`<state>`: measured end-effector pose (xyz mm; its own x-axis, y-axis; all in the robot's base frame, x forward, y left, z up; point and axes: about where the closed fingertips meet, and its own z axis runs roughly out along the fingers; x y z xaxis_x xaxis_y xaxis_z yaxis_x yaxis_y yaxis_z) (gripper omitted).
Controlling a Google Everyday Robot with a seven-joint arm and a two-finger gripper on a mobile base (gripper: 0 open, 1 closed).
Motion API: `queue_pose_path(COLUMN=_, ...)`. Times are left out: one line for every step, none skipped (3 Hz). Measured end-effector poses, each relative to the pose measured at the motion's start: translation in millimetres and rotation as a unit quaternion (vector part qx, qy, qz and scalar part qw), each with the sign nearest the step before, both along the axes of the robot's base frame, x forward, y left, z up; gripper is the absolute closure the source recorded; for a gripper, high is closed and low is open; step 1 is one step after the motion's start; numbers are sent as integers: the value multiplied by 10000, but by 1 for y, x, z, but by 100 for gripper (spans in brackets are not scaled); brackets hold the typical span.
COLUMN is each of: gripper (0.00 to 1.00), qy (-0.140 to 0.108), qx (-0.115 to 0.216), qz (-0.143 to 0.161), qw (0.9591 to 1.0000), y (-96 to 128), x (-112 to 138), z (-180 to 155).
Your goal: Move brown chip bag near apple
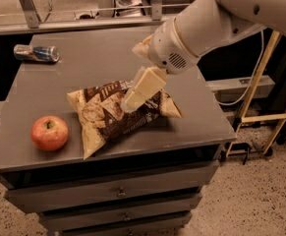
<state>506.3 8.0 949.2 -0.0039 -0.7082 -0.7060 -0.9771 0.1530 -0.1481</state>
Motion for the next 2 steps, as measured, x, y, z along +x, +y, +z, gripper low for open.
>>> queue_pose_path(gripper=0, qy=-254, qx=-187, qz=-68, qw=9995, y=-22, x=-1, z=27)
queue_pose_path(gripper=0, qy=-597, qx=-395, qz=-172, qw=9973, y=-47, x=0, z=63)
